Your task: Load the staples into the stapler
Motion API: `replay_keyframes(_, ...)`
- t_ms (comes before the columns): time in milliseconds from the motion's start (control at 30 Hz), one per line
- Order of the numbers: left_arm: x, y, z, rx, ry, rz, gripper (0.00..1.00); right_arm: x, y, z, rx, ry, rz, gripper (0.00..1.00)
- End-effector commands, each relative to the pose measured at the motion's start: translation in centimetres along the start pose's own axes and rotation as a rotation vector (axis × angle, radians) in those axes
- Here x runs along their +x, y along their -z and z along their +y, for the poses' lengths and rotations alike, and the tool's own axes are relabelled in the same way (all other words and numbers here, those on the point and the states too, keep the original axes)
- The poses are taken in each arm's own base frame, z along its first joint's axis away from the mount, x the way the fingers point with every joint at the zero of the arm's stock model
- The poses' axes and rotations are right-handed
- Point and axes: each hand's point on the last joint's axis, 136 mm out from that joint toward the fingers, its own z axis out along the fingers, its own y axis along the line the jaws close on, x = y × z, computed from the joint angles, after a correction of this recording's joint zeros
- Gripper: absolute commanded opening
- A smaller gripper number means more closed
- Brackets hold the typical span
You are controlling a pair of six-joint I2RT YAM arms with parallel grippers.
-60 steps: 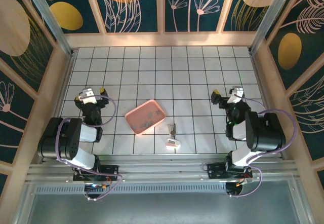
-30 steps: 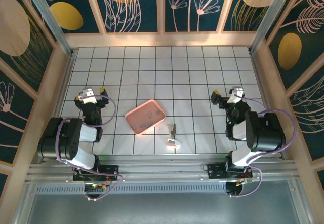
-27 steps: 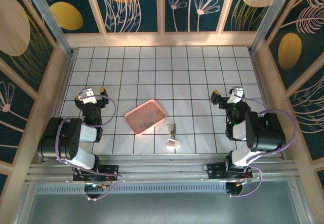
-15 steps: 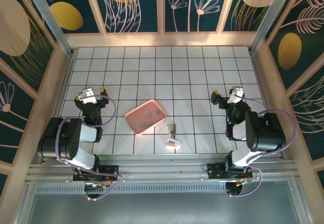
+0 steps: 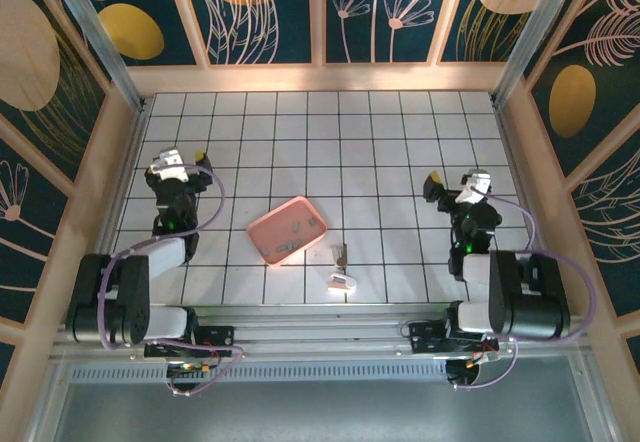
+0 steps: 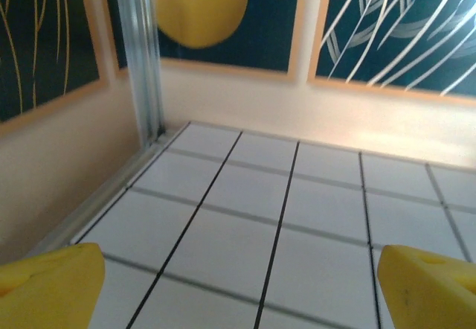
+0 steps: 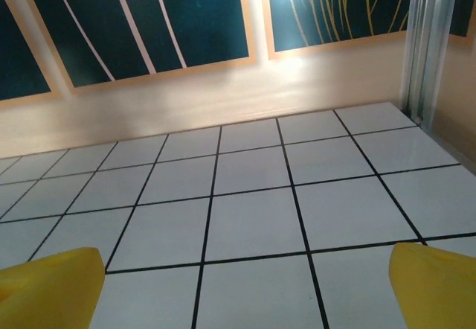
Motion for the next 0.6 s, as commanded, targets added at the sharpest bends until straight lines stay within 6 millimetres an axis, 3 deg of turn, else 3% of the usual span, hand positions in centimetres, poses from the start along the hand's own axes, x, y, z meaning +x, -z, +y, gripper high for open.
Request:
replay_keyframes(0, 0.5, 0.4, -1.1, 0.072, -0.005, 0.113, 0.9, -0.7, -0.9, 0.0, 0.026, -0.065, 0.089, 0.99)
replay_keyframes(167, -0.6, 2.0, -4.1, 0.245, 0.023, 0.187, 0.86, -0.1, -2.1, 2.4, -0.003, -0.076, 0.285, 0.99)
replay_keyframes(333, -1.1, 4.3, -7.4, 0.387, 0.037, 0.258, 0.82, 2.1, -2.5, 7.6, -0.082, -0.028, 0.527, 0.99)
replay_keyframes(467, -0.1, 6.3, -10.5, 0.471, -0.01, 0.329, 0.82, 4.5, -1.5, 12.0, -0.131, -0.013, 0.72, 0.99)
replay_keyframes(567, 0.9, 7.5, -12.3, 0.532, 0.042, 0.406, 0.78, 6.6, 0.5, 15.2, -0.167, -0.014, 0.862, 0.99)
